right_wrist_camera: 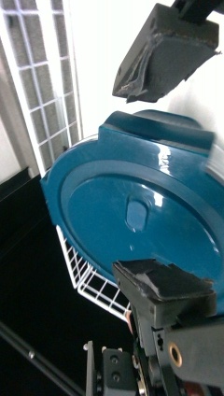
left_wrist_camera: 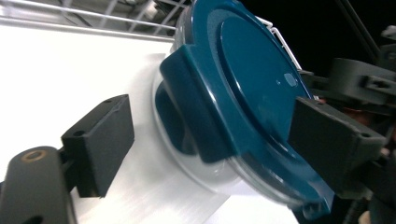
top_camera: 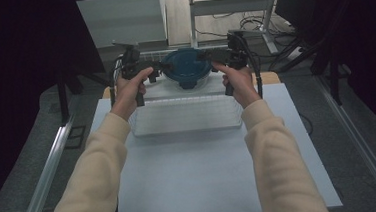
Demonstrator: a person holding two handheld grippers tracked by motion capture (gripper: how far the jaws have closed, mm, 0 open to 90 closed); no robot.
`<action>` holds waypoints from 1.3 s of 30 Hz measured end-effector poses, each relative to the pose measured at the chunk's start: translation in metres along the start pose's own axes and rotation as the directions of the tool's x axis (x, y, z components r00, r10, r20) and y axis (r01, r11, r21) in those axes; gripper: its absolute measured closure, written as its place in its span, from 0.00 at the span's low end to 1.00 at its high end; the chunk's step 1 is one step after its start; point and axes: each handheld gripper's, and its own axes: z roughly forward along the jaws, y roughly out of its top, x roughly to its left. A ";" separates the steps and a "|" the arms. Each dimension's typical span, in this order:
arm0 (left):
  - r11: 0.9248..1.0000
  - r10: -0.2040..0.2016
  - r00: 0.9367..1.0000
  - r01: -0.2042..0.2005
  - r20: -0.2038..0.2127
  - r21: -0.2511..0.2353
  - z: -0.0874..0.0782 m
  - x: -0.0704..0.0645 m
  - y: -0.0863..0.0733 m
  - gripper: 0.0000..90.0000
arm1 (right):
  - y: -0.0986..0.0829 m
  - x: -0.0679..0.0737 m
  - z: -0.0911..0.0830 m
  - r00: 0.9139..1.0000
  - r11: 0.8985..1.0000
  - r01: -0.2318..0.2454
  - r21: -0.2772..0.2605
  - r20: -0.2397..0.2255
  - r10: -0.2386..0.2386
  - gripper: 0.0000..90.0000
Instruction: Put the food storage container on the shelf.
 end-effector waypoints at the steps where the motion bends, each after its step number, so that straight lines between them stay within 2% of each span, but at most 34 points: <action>1: 1.000 0.016 1.000 -0.016 0.001 -0.006 -0.005 -0.002 -0.002 0.15 | -0.001 0.002 -0.007 0.999 0.999 0.037 -0.011 0.006 -0.037 0.14; 4: 0.998 0.065 0.998 -0.065 -0.001 -0.020 -0.020 -0.010 -0.011 0.16 | -0.007 0.004 -0.023 0.994 0.994 0.111 -0.020 -0.004 -0.111 0.14; 5: 0.996 0.085 0.996 -0.085 0.000 -0.027 -0.026 -0.013 -0.016 0.16 | -0.010 0.004 -0.028 0.989 0.989 0.145 -0.019 -0.004 -0.145 0.14; 7: 0.992 0.125 0.992 -0.125 0.005 -0.034 -0.037 -0.019 -0.027 0.18 | -0.019 0.005 -0.041 0.976 0.976 0.216 -0.008 0.004 -0.216 0.16; 8: 0.987 0.161 0.987 -0.161 0.000 -0.030 -0.045 -0.024 -0.037 0.18 | -0.023 0.005 -0.045 0.972 0.972 0.236 -0.010 0.004 -0.236 0.16; 9: 0.985 0.172 0.985 -0.172 -0.003 -0.028 -0.047 -0.025 -0.041 0.19 | -0.031 0.005 -0.054 0.962 0.962 0.273 -0.009 0.003 -0.273 0.17; 10: 0.980 0.195 0.981 -0.196 -0.013 -0.019 -0.052 -0.029 -0.050 0.19 | -0.034 0.004 -0.057 0.959 0.959 0.283 -0.009 0.002 -0.283 0.17; 12: 0.975 0.222 0.975 -0.223 -0.020 -0.016 -0.059 -0.032 -0.064 0.19 | -0.049 0.003 -0.070 0.948 0.948 0.318 -0.012 -0.015 -0.319 0.18; 13: 0.972 0.234 0.972 -0.235 -0.020 -0.014 -0.065 -0.034 -0.077 0.19 | -0.055 0.003 -0.075 0.945 0.946 0.325 -0.014 -0.023 -0.325 0.19; 15: 0.969 0.245 0.969 -0.245 -0.015 -0.014 -0.070 -0.034 -0.091 0.19 | -0.075 0.000 -0.088 0.934 0.934 0.357 -0.017 -0.030 -0.357 0.19; 16: 0.967 0.256 0.967 -0.256 -0.016 -0.015 -0.074 -0.034 -0.103 0.19 | -0.093 -0.003 -0.099 0.921 0.921 0.389 -0.024 -0.025 -0.389 0.20; 17: 0.964 0.264 0.964 -0.265 -0.016 -0.017 -0.077 -0.034 -0.112 0.19 | -0.093 -0.003 -0.099 0.921 0.921 0.389 -0.024 -0.025 -0.389 0.20; 19: 0.960 0.280 0.960 -0.280 -0.012 -0.015 -0.083 -0.031 -0.133 0.19 | -0.112 -0.006 -0.109 0.907 0.907 0.419 -0.029 -0.018 -0.420 0.20; 20: 0.958 0.287 0.958 -0.287 -0.019 -0.012 -0.085 -0.030 -0.143 0.20 | -0.130 -0.011 -0.118 0.898 0.898 0.439 -0.037 -0.011 -0.439 0.20; 22: 0.956 0.292 0.956 -0.292 -0.036 -0.005 -0.086 -0.027 -0.161 0.20 | -0.137 -0.013 -0.121 0.896 0.895 0.444 -0.044 -0.011 -0.445 0.20; 24: 0.955 0.297 0.953 -0.297 -0.051 0.013 -0.083 -0.021 -0.184 0.20 | -0.158 -0.021 -0.127 0.898 0.898 0.437 -0.053 -0.022 -0.439 0.20; 25: 0.955 0.297 0.952 -0.296 -0.069 0.021 -0.080 -0.016 -0.201 0.20 | -0.174 -0.029 -0.128 0.901 0.901 0.431 -0.051 -0.033 -0.433 0.20; 26: 0.955 0.297 0.952 -0.296 -0.069 0.021 -0.080 -0.016 -0.201 0.20 | -0.174 -0.029 -0.128 0.901 0.901 0.431 -0.051 -0.033 -0.433 0.20; 28: 0.954 0.300 0.950 -0.297 -0.089 0.043 -0.075 -0.009 -0.218 0.20 | -0.192 -0.040 -0.129 0.906 0.907 0.420 -0.040 -0.037 -0.421 0.20; 29: 0.955 0.298 0.949 -0.295 -0.107 0.042 -0.073 -0.005 -0.225 0.20 | -0.197 -0.045 -0.128 0.906 0.906 0.421 -0.038 -0.036 -0.422 0.20; 31: 0.947 0.321 0.934 -0.314 -0.157 0.067 -0.068 0.001 -0.236 0.21 | -0.210 -0.057 -0.128 0.913 0.913 0.406 -0.021 -0.026 -0.407 0.20; 32: 0.938 0.345 0.916 -0.335 -0.206 0.083 -0.066 0.004 -0.241 0.21 | -0.221 -0.067 -0.127 0.916 0.916 0.401 -0.007 -0.011 -0.401 0.20; 34: 0.940 0.341 0.917 -0.330 -0.207 0.086 -0.065 0.006 -0.245 0.21 | -0.224 -0.071 -0.126 0.916 0.916 0.400 0.001 -0.005 -0.400 0.20; 36: 0.944 0.329 0.924 -0.314 -0.195 0.104 -0.063 0.011 -0.252 0.22 | -0.232 -0.080 -0.124 0.913 0.913 0.407 0.033 0.008 -0.407 0.21; 37: 0.943 0.331 0.923 -0.313 -0.199 0.115 -0.062 0.013 -0.254 0.21 | -0.237 -0.085 -0.124 0.914 0.913 0.405 0.050 0.017 -0.406 0.21; 39: 0.945 0.319 0.927 -0.295 -0.196 0.142 -0.058 0.019 -0.259 0.22 | -0.242 -0.093 -0.122 0.919 0.918 0.391 0.064 0.024 -0.393 0.22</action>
